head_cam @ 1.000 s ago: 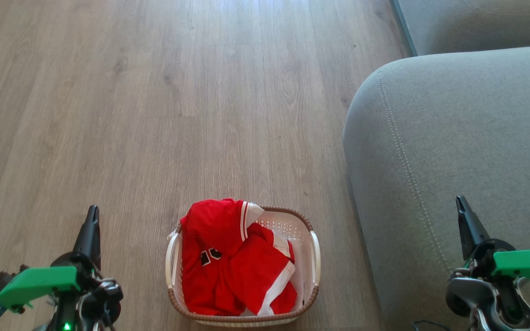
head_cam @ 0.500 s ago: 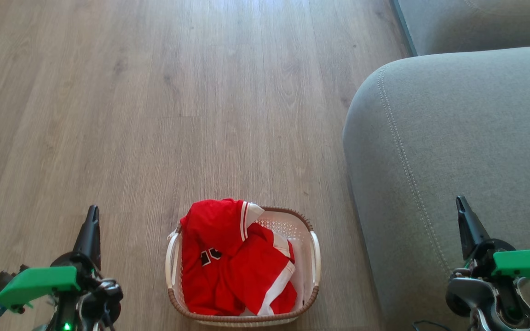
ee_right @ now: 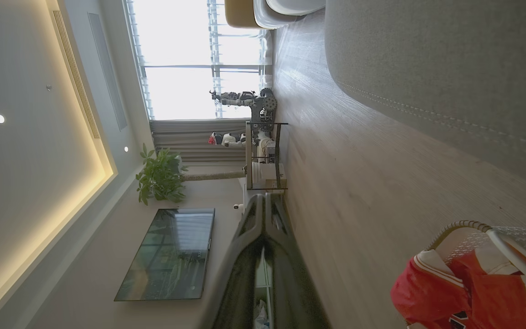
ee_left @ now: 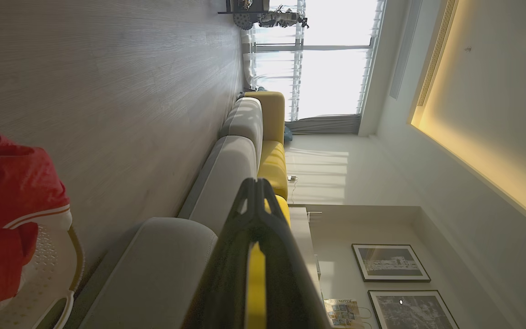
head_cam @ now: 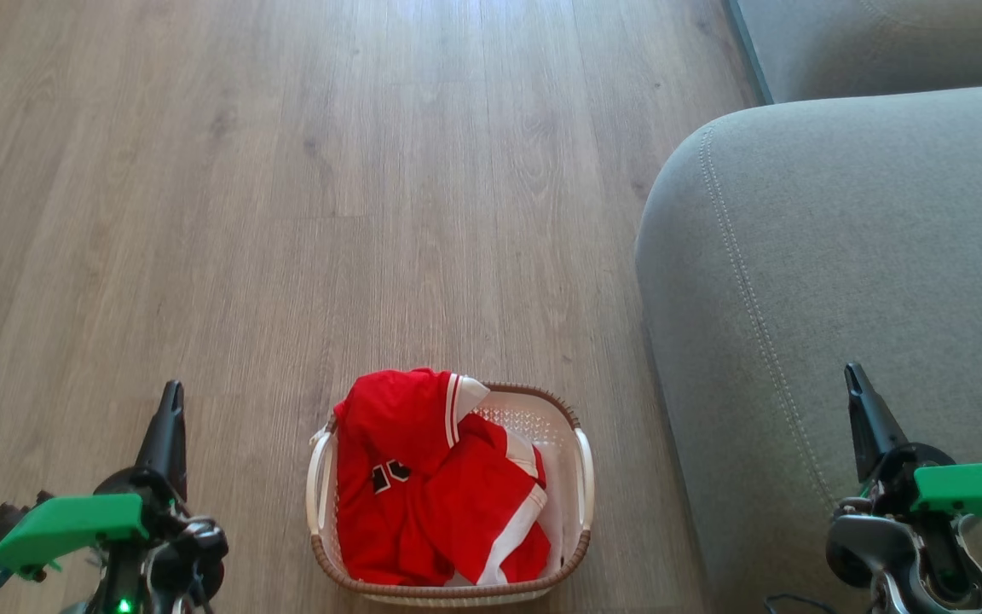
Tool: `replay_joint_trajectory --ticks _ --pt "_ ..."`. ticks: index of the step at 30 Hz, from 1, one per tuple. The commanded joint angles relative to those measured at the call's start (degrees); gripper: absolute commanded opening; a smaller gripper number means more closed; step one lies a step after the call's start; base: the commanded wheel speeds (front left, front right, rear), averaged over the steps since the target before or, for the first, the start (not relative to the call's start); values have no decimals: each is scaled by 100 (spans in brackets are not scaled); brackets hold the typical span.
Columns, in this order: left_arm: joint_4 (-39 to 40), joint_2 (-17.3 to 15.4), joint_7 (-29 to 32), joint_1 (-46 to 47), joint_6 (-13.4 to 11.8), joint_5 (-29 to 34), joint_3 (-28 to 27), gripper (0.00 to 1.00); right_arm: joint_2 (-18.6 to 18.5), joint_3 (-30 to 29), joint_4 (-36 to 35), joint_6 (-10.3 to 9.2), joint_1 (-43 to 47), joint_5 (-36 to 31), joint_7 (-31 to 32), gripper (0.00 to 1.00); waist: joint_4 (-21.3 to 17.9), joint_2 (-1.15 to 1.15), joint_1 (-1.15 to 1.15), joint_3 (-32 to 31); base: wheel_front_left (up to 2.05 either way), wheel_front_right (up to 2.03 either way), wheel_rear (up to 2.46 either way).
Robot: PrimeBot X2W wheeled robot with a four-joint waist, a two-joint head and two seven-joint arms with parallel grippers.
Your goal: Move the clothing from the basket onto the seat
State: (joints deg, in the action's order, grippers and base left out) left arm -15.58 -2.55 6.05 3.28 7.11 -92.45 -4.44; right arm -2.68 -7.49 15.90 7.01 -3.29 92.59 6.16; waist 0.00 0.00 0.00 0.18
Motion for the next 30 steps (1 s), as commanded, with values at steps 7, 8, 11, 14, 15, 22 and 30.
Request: replay_joint_trajectory --ticks 7,8,11,14,15,22,30 --pt "155 -32 43 290 37 27 -207 0 -20 97 -188 47 -290 -42 33 0 0 0 0 0 0 0 0" --pt "155 -32 43 290 37 27 -207 0 -20 97 -188 47 -290 -42 33 0 0 0 0 0 0 0 0" --pt "155 -32 43 290 37 27 -207 0 -20 97 -188 47 -290 -42 32 0 0 0 0 0 0 0 0" --pt "155 -32 43 290 37 27 -207 0 -20 97 -188 47 -290 -42 32 0 0 0 0 0 0 0 0" --pt "155 -32 43 290 37 27 -207 0 -20 97 -188 47 -290 -42 32 0 0 0 0 0 0 0 0" --pt "155 -32 43 290 37 27 -207 0 -20 97 -188 47 -290 -42 32 0 0 0 0 0 0 0 0" --pt "155 -32 43 290 37 27 -207 0 -20 97 -188 47 -290 -42 32 0 0 0 0 0 0 0 0"
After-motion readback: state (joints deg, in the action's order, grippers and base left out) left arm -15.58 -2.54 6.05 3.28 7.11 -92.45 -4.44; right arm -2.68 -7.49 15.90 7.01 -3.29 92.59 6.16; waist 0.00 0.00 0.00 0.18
